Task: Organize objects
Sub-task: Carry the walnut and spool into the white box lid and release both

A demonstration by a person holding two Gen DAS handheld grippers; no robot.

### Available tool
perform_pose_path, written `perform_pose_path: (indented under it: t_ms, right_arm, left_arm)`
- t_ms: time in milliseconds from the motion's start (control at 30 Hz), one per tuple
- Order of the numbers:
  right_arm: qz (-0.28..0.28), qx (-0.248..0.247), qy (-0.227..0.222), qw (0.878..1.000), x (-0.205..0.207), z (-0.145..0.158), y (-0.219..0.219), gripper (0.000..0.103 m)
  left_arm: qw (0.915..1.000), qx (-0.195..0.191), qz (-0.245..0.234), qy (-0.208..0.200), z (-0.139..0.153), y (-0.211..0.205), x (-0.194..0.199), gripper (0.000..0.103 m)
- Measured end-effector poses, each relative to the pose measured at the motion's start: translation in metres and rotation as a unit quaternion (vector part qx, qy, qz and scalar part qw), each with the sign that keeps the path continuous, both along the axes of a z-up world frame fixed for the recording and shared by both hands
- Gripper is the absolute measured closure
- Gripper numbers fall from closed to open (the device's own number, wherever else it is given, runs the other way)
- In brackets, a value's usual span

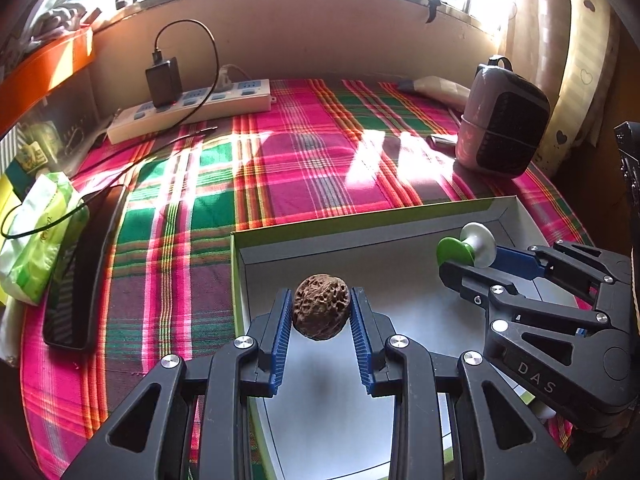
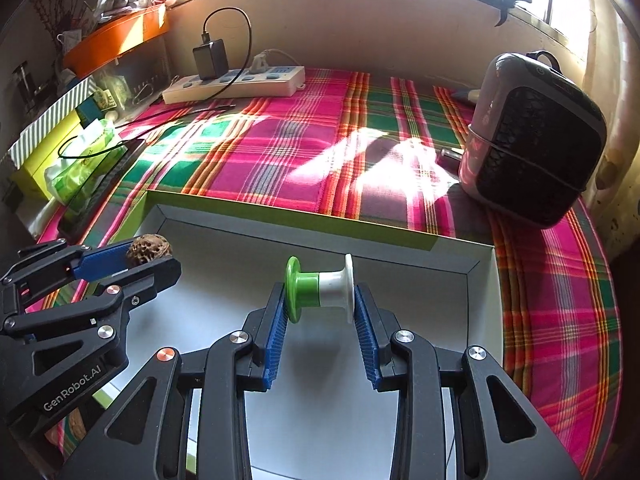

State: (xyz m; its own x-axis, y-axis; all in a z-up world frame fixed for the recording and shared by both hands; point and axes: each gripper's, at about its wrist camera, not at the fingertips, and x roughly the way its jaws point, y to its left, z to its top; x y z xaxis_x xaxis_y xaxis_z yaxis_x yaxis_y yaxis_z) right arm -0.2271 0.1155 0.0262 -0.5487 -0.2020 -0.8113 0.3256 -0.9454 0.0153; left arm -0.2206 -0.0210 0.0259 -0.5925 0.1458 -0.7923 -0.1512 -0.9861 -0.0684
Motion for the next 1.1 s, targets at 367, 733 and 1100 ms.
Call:
perform_pose_path:
  t_ms: [367, 733, 1100]
  right_arm:
    - [-0.005, 0.015, 0.001, 1.0, -0.0086, -0.005, -0.0013, 0.068]
    - [-0.008, 0.021, 0.003, 1.0, -0.0079, -0.0068, -0.0011, 0.068]
    - [-0.019, 0.018, 0.005, 1.0, -0.0024, -0.0049, 0.0033, 0.051]
  left_arm:
    - [0.9999, -0.013, -0.002, -0.004, -0.004, 0.004, -0.0061, 0.076]
    - [0.9998, -0.017, -0.009, -0.009, -0.0068, 0.0077, -0.0075, 0.076]
    - [0.9999, -0.011, -0.005, -0.005, -0.0011, 0.0059, -0.0027, 0.066]
